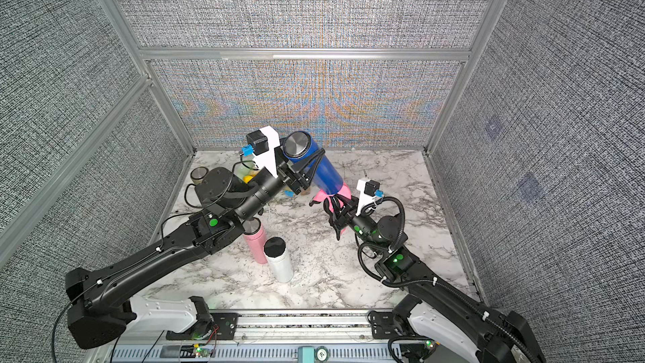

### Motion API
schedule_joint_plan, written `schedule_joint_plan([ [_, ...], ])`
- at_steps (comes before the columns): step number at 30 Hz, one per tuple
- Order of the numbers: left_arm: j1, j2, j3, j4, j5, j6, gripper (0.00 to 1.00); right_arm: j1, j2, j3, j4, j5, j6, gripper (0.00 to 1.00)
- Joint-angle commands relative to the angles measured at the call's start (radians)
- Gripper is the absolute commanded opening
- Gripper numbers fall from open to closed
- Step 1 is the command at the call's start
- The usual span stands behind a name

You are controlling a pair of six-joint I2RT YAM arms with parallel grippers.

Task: Wipe the surface of the thermos
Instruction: Wipe the dirt from the surface of the thermos.

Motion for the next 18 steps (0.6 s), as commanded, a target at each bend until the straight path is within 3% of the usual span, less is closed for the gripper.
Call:
schedule_joint_plan([
  [1,0.001,0.01,0.013,0.043,0.02,-0.001,0.0,-0.004,0.001,-0.032,0.078,0.069,0.009,0.0],
  [4,0.001,0.036,0.028,0.038,0.028,-0.004,0.0,-0.044,0.05,-0.057,0.121,0.098,0.049,0.0],
  [11,0.001,0.082,0.065,0.015,0.068,-0.027,0.0,-0.012,0.138,-0.023,0.222,-0.045,0.063,0.0],
  [14,0.001,0.094,0.069,0.012,0.064,-0.027,0.0,0.025,0.112,-0.044,0.225,-0.016,0.031,0.0],
  [18,0.001,0.119,0.087,0.003,0.059,-0.021,0.0,-0.014,0.019,-0.056,0.142,0.05,0.046,0.0],
])
